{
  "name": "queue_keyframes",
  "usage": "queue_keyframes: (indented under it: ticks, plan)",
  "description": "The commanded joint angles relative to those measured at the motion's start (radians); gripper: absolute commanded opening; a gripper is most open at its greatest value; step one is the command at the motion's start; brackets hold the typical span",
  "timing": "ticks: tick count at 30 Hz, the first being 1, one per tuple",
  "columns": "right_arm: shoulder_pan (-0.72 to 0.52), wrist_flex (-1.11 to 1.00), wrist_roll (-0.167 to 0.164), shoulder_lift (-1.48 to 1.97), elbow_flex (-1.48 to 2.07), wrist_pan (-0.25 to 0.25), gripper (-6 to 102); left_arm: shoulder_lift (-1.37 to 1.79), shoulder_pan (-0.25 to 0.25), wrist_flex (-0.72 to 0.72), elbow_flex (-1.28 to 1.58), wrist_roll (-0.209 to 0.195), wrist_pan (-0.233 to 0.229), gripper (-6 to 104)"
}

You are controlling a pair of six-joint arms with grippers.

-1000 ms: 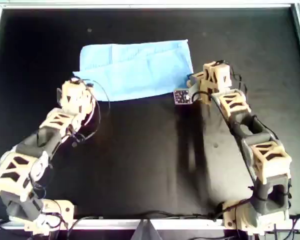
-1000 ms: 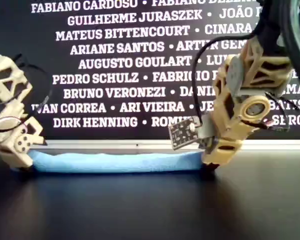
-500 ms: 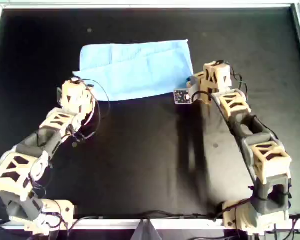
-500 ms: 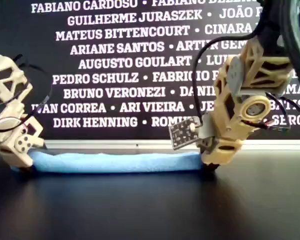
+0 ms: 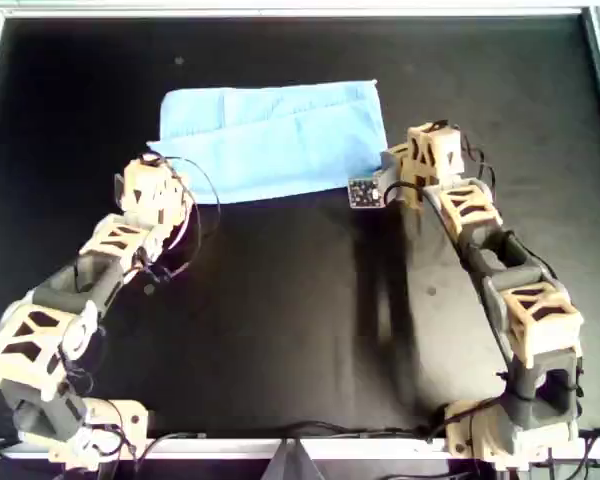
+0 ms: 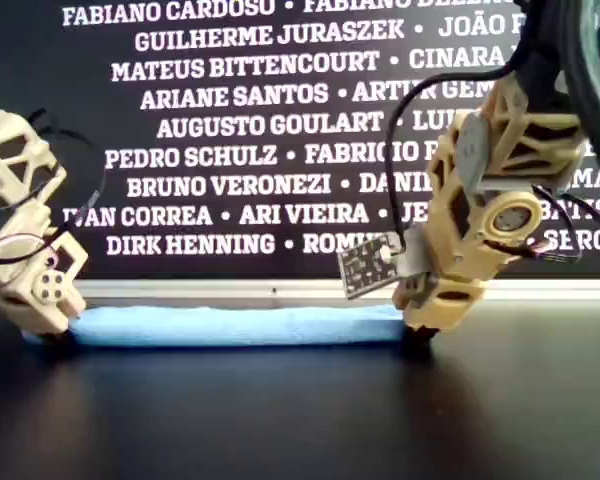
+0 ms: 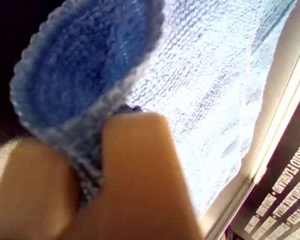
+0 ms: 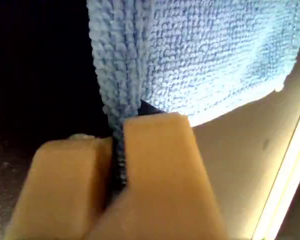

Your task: Fold a cloth

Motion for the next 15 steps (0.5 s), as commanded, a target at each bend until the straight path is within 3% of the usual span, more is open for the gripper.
queue_keyframes:
  ticks: [1, 8, 15]
  plan:
    - [-0.009, -0.006, 0.006, 0.055, -0.049, -0.006, 0, 0.026, 0.012, -0.011, -0.026, -0.002, 0.005, 0]
    - [-0.012, -0.003, 0.006, 0.06, -0.037, -0.006, 0, 0.031, 0.009, -0.008, -0.025, -0.002, 0.005, 0]
    - [-0.012, -0.005, 0.008, 0.213, 0.14, -0.006, 0, 0.063, -0.046, 0.009, 0.014, 0.0, 0.003, 0]
